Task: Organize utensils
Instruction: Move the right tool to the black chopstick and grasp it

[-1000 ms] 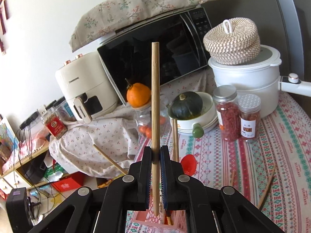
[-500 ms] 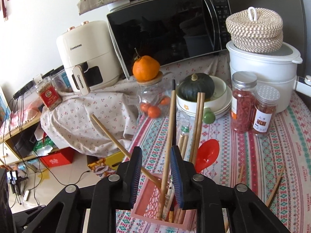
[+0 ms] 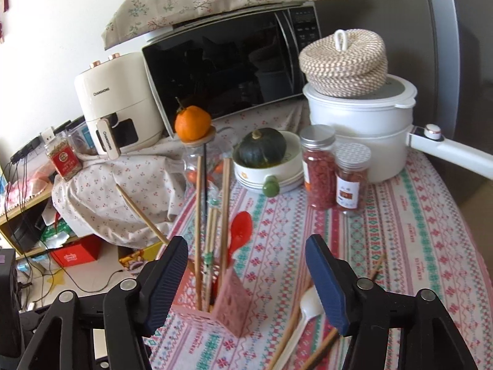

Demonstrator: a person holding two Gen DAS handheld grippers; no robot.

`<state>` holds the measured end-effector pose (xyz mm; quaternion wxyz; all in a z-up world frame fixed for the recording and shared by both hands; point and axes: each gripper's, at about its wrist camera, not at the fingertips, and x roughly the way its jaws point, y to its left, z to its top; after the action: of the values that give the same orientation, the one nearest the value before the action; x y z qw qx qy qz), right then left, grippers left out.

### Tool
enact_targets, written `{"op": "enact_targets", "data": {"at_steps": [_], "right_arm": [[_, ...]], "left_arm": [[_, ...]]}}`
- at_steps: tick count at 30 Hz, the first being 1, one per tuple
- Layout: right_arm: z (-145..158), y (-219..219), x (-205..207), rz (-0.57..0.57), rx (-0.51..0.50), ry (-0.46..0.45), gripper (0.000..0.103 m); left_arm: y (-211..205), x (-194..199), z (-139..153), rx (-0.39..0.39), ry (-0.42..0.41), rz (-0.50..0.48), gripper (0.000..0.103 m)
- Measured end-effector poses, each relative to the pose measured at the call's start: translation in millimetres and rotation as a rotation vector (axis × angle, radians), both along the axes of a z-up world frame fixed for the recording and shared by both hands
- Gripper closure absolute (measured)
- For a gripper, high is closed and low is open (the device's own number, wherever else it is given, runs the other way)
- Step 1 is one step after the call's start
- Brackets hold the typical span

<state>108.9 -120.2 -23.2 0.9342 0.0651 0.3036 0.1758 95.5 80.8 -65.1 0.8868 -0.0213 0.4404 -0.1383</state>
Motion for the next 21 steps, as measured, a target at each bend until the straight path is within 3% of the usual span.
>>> {"op": "enact_targets", "data": {"at_steps": [9,15,21], "right_arm": [[-21,-55,-11,-0.083,-0.055,0.086,0.018],[-44,-81,-6,-0.151,-0.091,0.166,0.013],[-82,-96,15,-0.194,-0.106,0.303,0.013]], "left_arm": [[-40,1,-5,0.043,0.025,-0.007,0.000],[-59,7,-23,0.081,0.081,-0.010,0.000],[-64,15,-35,0.101,0.113,-0.008,0.000]]}}
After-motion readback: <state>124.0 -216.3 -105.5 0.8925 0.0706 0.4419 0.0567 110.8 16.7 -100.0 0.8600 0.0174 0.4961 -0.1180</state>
